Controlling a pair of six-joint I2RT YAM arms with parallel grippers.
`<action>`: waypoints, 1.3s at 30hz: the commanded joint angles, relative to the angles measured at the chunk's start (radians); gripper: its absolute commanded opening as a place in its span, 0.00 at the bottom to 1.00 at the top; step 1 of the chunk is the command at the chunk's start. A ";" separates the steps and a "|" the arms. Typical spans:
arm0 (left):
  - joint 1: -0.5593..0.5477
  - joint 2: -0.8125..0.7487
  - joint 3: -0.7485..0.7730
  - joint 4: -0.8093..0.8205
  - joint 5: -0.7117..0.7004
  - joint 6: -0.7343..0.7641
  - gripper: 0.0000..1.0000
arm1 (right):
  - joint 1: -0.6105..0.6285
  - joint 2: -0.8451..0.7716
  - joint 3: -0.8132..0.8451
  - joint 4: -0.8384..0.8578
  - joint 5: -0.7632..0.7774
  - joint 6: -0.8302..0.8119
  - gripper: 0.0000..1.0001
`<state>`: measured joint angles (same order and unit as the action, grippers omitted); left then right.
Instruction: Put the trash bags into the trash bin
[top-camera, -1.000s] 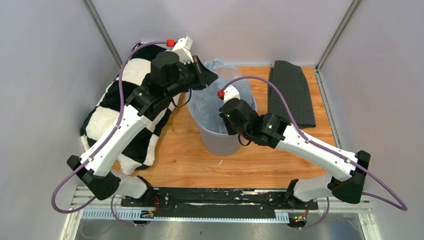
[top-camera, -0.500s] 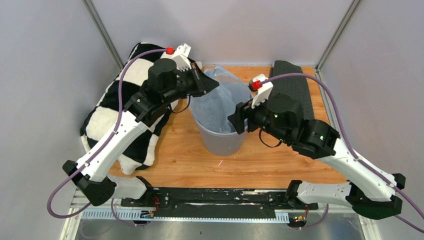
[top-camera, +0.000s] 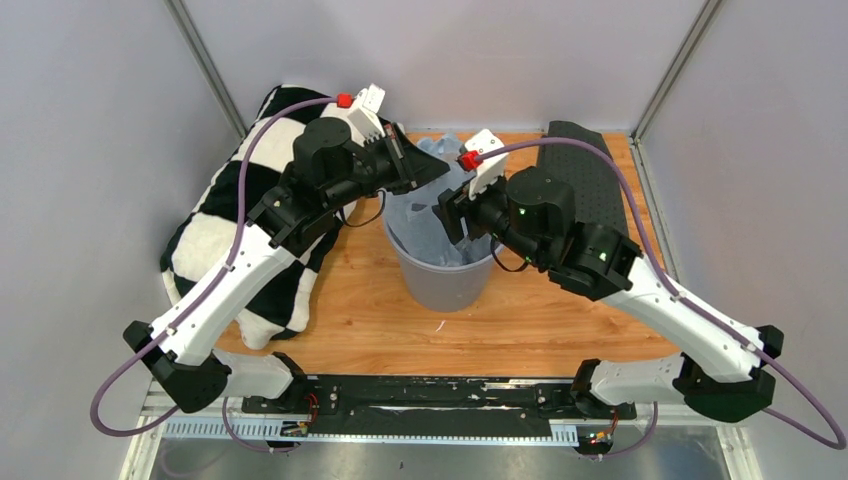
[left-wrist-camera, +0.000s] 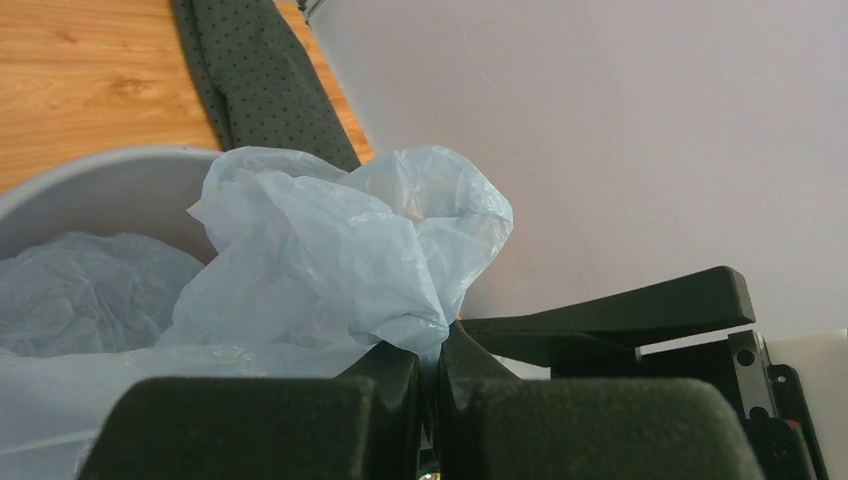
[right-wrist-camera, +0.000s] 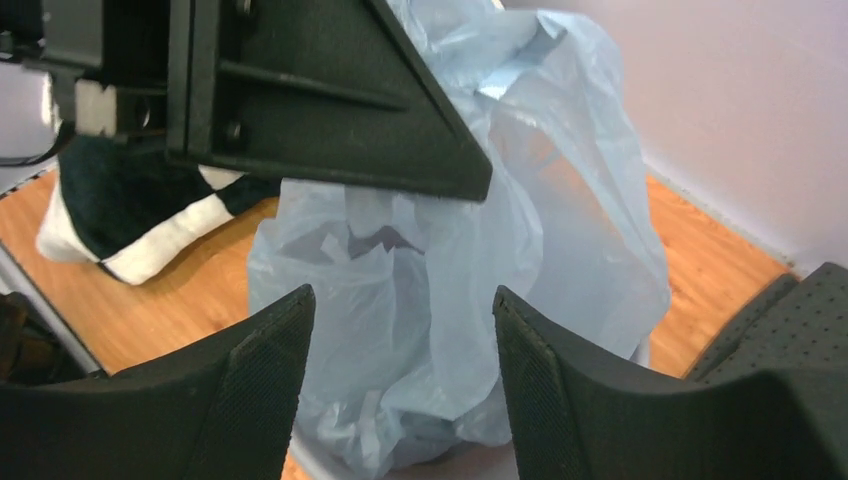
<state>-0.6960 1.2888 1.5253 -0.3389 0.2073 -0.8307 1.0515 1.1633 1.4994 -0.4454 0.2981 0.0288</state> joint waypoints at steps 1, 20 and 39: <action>-0.005 -0.020 0.026 -0.010 0.028 0.002 0.05 | -0.019 0.047 0.052 0.075 0.046 -0.093 0.66; -0.005 0.004 0.155 -0.195 -0.119 0.242 0.50 | -0.020 -0.134 -0.126 0.017 0.109 0.096 0.00; -0.044 0.104 0.299 -0.417 -0.172 0.475 0.48 | -0.019 -0.293 -0.236 -0.151 0.160 0.182 0.00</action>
<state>-0.7033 1.3956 1.7786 -0.7170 0.0212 -0.3950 1.0416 0.8761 1.2697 -0.5560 0.4412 0.1921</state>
